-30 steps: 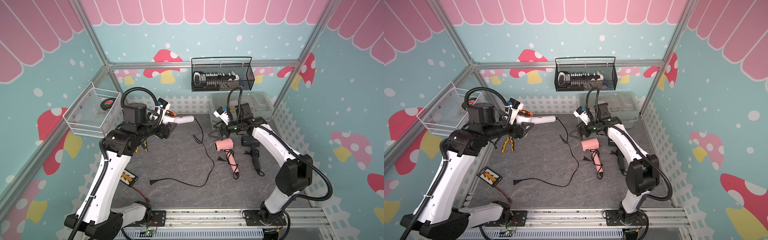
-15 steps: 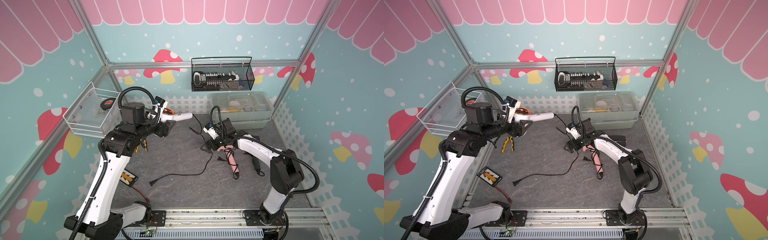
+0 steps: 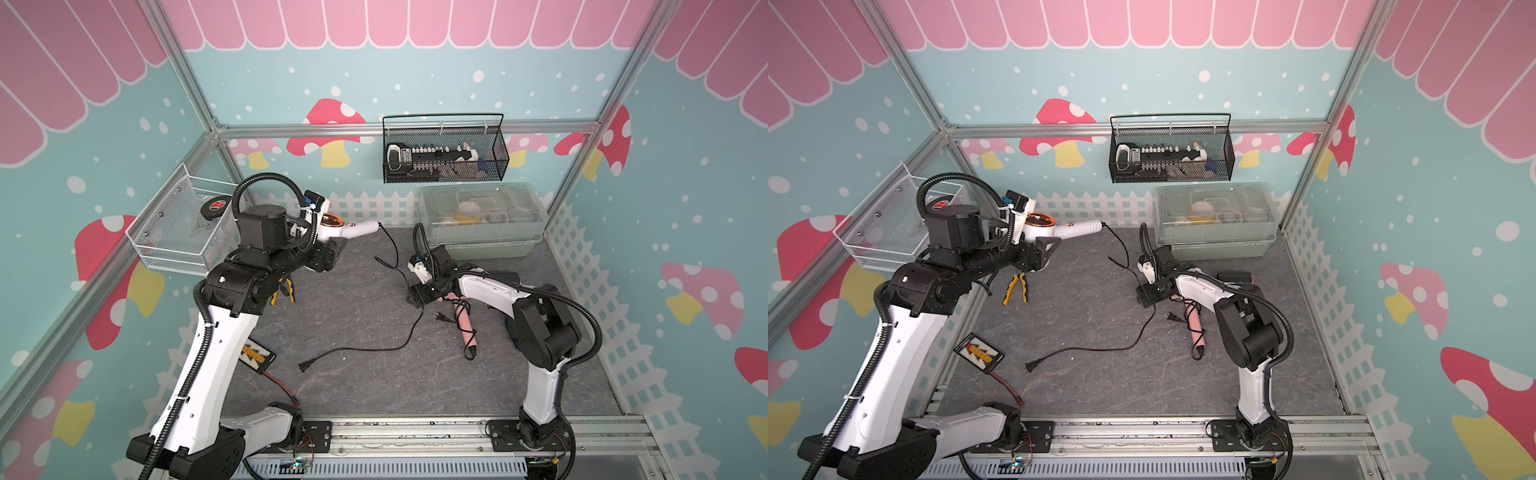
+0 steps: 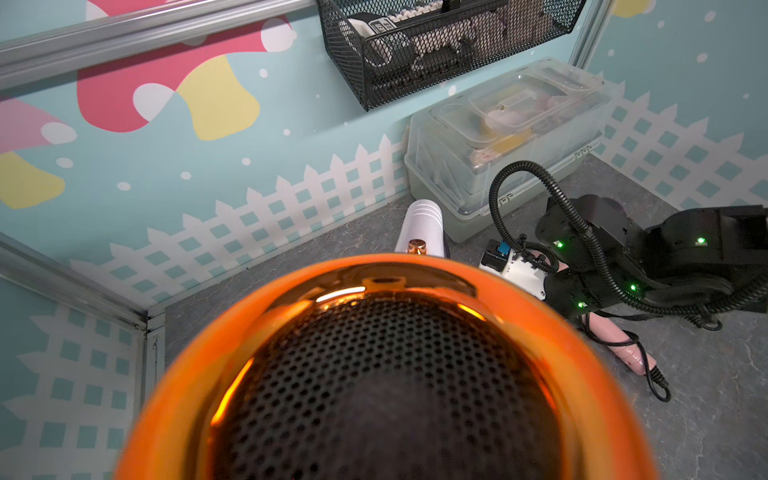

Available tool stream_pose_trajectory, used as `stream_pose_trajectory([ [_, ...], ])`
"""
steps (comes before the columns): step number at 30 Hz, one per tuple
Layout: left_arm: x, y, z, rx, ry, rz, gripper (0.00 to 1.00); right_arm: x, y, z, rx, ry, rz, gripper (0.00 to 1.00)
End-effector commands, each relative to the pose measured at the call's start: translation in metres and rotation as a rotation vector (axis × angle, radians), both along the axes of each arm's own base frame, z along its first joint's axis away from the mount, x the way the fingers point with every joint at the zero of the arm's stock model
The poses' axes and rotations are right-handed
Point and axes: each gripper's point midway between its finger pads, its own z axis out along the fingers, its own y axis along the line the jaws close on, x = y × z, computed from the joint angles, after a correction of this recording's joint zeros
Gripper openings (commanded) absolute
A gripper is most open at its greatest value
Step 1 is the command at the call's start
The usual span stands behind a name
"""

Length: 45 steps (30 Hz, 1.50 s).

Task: Wrap the cord around the hair dryer
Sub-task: Wrap the power cord around the hair dryer.

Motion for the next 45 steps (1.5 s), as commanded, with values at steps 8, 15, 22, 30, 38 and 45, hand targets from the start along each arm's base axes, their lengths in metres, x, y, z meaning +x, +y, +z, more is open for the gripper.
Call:
stream_pose_trajectory([
  [8, -0.007, 0.022, 0.048, -0.031, -0.164, 0.096, 0.00, -0.013, 0.013, -0.030, -0.021, 0.059, -0.004, 0.73],
  [15, -0.008, 0.026, 0.050, -0.035, -0.173, 0.106, 0.00, -0.010, 0.023, -0.048, -0.004, 0.082, -0.016, 0.54],
  [22, -0.006, 0.032, 0.048, -0.049, -0.180, 0.124, 0.00, 0.010, 0.026, -0.045, -0.041, 0.016, -0.014, 0.06],
  [30, 0.012, 0.084, 0.044, -0.080, -0.218, 0.355, 0.00, 0.024, -0.012, 0.055, -0.126, -0.170, 0.001, 0.00],
  [38, 0.020, 0.134, 0.066, -0.269, -0.335, 0.486, 0.00, 0.032, -0.085, 0.176, -0.138, -0.373, -0.110, 0.00],
  [45, 0.022, 0.138, 0.095, -0.311, -0.403, 0.478, 0.00, 0.031, -0.109, 0.262, -0.122, -0.525, -0.149, 0.00],
])
